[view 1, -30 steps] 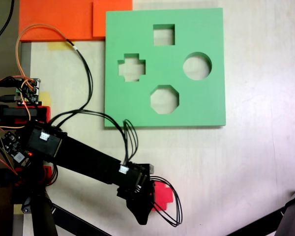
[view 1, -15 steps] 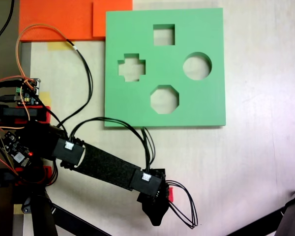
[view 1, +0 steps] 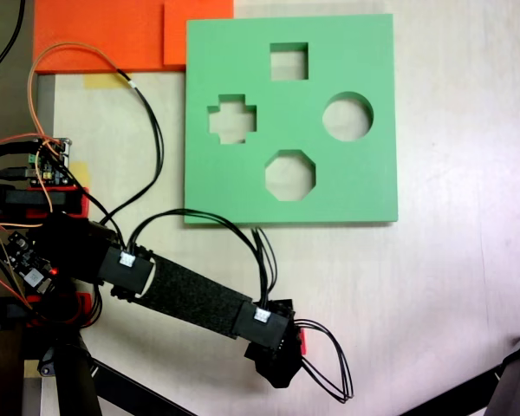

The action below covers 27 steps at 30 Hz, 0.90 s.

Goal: Put the cross columnar block into the corresponding hole

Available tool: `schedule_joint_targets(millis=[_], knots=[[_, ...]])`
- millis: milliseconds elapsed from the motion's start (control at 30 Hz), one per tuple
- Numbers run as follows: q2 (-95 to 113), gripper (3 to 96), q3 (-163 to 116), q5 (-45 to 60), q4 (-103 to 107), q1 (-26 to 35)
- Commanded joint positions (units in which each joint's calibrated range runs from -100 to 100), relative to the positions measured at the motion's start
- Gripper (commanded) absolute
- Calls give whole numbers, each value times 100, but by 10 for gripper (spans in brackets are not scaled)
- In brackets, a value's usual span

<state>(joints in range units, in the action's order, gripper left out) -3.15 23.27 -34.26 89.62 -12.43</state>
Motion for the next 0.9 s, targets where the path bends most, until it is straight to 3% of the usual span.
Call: schedule_joint_targets(millis=[33,300,567,733,900], knots=[[21,485,125,59,-12,-5],[412,352,46,29,479,-5],[2507,336,46,-537,1038,225],[4588,336,-383,-1211,1038,796],[5831,342,-513,-2427,1038,1944]])
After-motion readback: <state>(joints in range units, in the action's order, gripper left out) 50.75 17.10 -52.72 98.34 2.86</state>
